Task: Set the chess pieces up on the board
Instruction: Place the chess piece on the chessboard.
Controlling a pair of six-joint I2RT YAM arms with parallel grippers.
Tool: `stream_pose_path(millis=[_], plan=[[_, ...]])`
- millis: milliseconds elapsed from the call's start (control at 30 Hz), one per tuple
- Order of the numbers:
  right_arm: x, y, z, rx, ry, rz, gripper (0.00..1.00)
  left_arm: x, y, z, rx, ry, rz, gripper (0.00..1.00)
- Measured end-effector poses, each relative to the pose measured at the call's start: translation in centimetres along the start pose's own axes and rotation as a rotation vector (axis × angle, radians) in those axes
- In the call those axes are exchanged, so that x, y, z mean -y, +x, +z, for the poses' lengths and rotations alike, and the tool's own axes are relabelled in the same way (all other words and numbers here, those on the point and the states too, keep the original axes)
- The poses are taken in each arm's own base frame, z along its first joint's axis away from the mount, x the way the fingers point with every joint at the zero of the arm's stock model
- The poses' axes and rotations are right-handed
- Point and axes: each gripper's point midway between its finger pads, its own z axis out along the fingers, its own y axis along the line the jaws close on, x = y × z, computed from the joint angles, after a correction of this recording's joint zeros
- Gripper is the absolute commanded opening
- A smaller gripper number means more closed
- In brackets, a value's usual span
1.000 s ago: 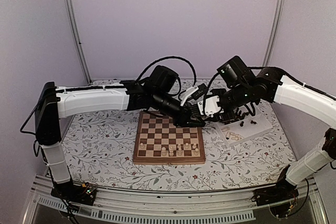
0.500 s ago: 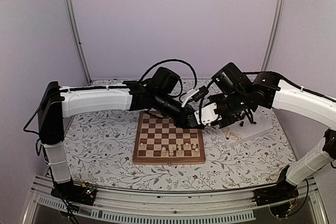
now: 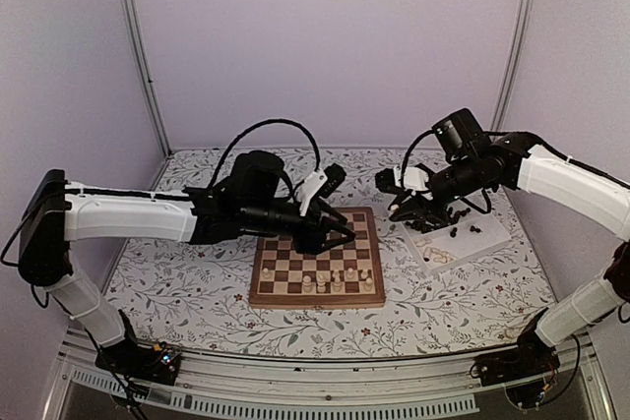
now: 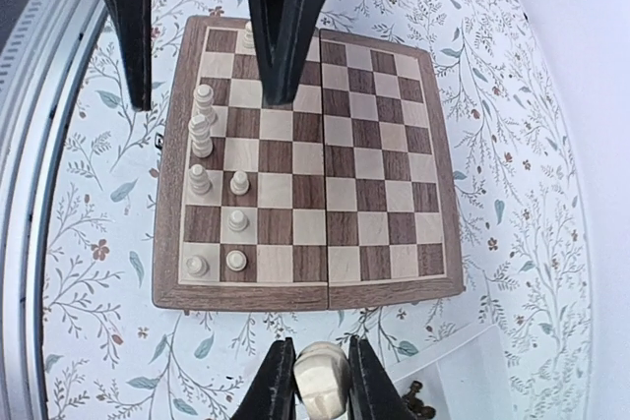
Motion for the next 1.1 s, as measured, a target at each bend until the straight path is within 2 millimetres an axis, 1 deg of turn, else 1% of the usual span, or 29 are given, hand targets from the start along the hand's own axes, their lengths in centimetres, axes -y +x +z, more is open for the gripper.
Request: stream_pose_path(millis=[67, 100, 133, 200, 267, 367, 400, 467, 567, 600, 667, 767, 867, 933, 1000, 1100], plan=[[0.3, 0.6, -0.2, 0.051, -0.031, 0.082, 0.13, -0.5, -0.7, -0.2, 0.055, -0.050, 0.045, 0.51], [0.4, 0.6, -0.3, 0.078, -0.044, 0.111, 0.13, -0.7, -1.0, -0.2, 0.076, -0.072, 0.062, 0.51], [0.6, 0.4, -0.4, 0.114, -0.057, 0.139, 0.14, -1.2, -1.5, -0.2, 0.108, -0.108, 0.087, 0.51], [0.9, -0.2, -0.6, 0.187, -0.090, 0.185, 0.14, -1.2, -1.9, -0.2, 0.139, -0.131, 0.114, 0.51], [0.7, -0.8, -0.5, 0.237, -0.130, 0.215, 0.14, -1.1, -2.3, -0.3, 0.175, -0.155, 0.136, 0.51], [0.1, -1.7, 0.1, 0.295, -0.197, 0.253, 0.14, -1.2, -2.9, -1.7, 0.220, -0.206, 0.156, 0.53], [-0.2, -2.0, 0.4, 0.313, -0.225, 0.270, 0.14, -1.3, -3.1, -2.5, 0.235, -0.229, 0.164, 0.55], [-0.6, -2.4, 0.8, 0.317, -0.249, 0.280, 0.14, -1.4, -4.2, -4.7, 0.274, -0.288, 0.186, 0.58], [-1.6, -3.5, 1.8, 0.313, -0.289, 0.273, 0.14, -2.2, -6.8, -8.7, 0.347, -0.407, 0.213, 0.62], [-2.2, -3.9, 2.3, 0.310, -0.304, 0.266, 0.14, -2.9, -7.6, -10.4, 0.370, -0.461, 0.213, 0.62], [-3.3, -4.5, 3.1, 0.296, -0.324, 0.249, 0.14, -4.8, -8.5, -13.3, 0.393, -0.573, 0.213, 0.64], [-5.3, -4.4, 4.5, 0.260, -0.343, 0.221, 0.14, -7.6, -8.6, -16.9, 0.394, -0.731, 0.211, 0.68], [-7.5, -3.2, 6.0, 0.195, -0.364, 0.216, 0.14, -9.1, -7.6, -19.0, 0.380, -0.826, 0.209, 0.69], [-8.6, -2.5, 6.8, 0.154, -0.370, 0.212, 0.14, -9.8, -6.9, -19.8, 0.373, -0.862, 0.205, 0.70], [-9.1, -2.1, 7.5, 0.120, -0.367, 0.205, 0.14, -10.2, -6.5, -20.3, 0.368, -0.883, 0.199, 0.70], [-9.4, -1.8, 8.6, 0.088, -0.352, 0.193, 0.14, -10.8, -6.2, -20.8, 0.364, -0.906, 0.192, 0.70]])
